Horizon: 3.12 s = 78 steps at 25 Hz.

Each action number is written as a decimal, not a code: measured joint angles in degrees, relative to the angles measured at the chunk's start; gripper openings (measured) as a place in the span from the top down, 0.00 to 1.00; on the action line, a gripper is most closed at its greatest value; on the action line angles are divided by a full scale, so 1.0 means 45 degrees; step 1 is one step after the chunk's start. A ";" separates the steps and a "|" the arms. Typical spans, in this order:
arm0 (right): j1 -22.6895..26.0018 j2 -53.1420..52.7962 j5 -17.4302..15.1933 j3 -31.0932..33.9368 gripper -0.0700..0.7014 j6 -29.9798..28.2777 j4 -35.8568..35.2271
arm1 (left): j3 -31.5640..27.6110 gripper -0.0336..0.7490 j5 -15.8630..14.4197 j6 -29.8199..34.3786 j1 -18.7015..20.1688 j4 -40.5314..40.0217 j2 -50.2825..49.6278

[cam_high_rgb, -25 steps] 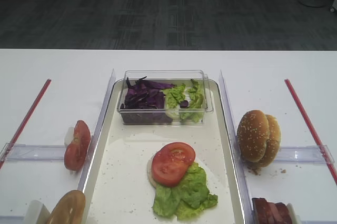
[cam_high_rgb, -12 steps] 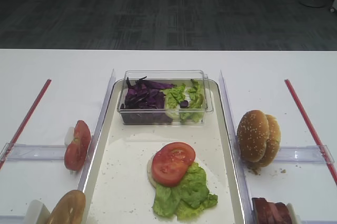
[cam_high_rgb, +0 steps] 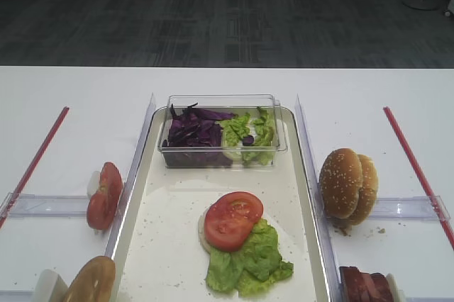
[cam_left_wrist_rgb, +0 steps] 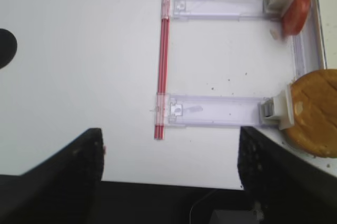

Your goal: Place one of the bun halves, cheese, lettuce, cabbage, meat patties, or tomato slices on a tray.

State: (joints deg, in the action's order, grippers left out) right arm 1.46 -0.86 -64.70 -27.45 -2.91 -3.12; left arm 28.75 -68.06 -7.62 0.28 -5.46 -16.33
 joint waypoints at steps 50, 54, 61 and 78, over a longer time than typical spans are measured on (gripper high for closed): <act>0.0000 -0.0022 0.0000 0.0000 0.86 0.0000 0.0000 | -0.0149 0.33 0.0002 0.0949 0.0000 0.0686 0.3851; 0.0000 -0.0022 0.0000 0.0000 0.86 0.0000 0.0000 | -0.0149 0.33 0.0002 0.0949 0.0000 0.0686 0.3851; 0.0000 -0.0022 0.0000 0.0000 0.86 0.0000 0.0000 | -0.0149 0.33 0.0002 0.0949 0.0000 0.0686 0.3851; 0.0000 -0.0022 0.0000 0.0000 0.86 0.0024 0.0000 | -0.0149 0.33 0.0002 0.0971 0.0000 0.0686 0.3851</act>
State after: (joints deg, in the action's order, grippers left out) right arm 1.46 -0.96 -64.70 -27.45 -2.81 -3.12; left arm 28.08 -68.05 -3.25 0.28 -2.38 1.00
